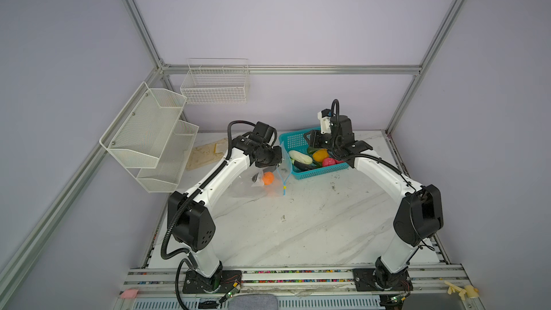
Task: Place the food in the zip-top bag and seal the zipper
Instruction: 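Move the right gripper back down into the basket toward the yellow mango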
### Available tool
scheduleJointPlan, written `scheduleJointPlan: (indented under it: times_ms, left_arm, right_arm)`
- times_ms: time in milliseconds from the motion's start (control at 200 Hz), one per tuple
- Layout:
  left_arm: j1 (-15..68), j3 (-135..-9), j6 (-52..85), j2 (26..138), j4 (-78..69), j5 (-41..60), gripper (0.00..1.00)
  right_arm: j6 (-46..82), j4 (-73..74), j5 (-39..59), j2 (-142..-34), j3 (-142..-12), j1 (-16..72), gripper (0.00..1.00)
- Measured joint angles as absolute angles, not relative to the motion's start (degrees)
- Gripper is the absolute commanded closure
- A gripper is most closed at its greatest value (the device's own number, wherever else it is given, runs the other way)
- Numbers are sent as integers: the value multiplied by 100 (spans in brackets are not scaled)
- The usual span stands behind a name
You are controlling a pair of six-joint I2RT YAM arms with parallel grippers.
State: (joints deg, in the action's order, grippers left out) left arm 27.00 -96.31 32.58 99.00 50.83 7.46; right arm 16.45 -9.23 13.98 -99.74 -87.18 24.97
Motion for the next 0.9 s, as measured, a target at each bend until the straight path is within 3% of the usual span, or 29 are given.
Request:
scheduleJointPlan:
  times_ms: [70, 195, 400, 900]
  left_arm:
    - [2700, -9631, 3256, 9900, 5059, 755, 100]
    - [2700, -9631, 3242, 9900, 5043, 819, 100]
    - [2700, -9631, 3240, 9900, 5046, 891, 100]
    - [2700, -9631, 3240, 9900, 5043, 928, 100]
  right_arm:
    - [1490, -1100, 1271, -10031, -8746, 2497, 45]
    - [692, -1728, 661, -11153, -10068, 2300, 39]
    - [163, -2502, -34, -12119, -10328, 1907, 34]
    - [-89, -2989, -54, -12398, -10641, 1822, 22]
